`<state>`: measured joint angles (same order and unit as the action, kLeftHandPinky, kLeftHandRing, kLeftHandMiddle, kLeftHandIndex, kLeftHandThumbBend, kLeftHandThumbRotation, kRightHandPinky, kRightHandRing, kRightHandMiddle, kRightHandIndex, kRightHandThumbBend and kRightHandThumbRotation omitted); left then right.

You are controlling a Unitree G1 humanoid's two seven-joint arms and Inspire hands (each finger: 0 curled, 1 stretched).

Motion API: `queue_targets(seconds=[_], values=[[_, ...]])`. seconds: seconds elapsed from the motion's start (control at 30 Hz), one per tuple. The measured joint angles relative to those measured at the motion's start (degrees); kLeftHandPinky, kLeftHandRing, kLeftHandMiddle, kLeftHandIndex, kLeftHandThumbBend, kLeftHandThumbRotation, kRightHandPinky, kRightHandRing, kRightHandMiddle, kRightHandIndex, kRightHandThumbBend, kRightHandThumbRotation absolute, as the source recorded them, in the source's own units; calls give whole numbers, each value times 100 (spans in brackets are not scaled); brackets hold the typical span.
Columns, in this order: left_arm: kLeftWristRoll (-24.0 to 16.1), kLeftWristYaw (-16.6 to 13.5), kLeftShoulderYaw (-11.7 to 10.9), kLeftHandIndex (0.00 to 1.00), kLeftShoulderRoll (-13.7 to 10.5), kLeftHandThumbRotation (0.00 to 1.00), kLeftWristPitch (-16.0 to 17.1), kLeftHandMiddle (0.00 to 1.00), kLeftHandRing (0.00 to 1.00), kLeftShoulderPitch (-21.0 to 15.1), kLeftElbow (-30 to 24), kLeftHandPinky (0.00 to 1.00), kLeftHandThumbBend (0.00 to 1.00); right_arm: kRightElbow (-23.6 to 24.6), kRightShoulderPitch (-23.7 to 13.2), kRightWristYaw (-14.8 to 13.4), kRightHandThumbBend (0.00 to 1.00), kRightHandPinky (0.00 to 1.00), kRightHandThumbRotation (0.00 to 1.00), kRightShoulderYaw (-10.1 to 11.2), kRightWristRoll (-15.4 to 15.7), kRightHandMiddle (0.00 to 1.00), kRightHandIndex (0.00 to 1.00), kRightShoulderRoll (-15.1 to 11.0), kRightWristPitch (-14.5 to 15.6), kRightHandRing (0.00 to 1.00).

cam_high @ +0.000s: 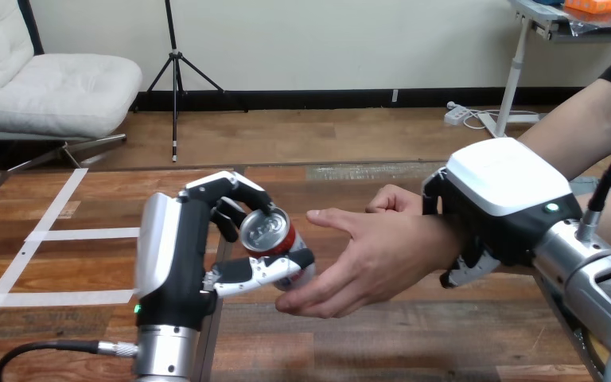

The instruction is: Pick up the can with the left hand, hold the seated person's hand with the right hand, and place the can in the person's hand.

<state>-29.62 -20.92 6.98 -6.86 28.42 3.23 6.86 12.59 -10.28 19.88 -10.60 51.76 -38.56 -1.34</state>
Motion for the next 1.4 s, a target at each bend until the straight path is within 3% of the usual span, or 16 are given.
queue_targets(seconds=[0.5,0.93,1.4], values=[[-2,46,192,41,103,0,97,39,33,-56,26,27,76,0,-129,0,86,37,0,-96,120,47,48,129,-64,42],[4,63,202,41,109,0,150,39,33,-170,72,27,75,6,-209,0,87,39,0,-198,166,48,49,287,-86,43],[81,63,175,41,109,0,213,39,33,-222,195,27,75,61,-218,1,86,33,0,-263,263,44,47,340,-143,38]])
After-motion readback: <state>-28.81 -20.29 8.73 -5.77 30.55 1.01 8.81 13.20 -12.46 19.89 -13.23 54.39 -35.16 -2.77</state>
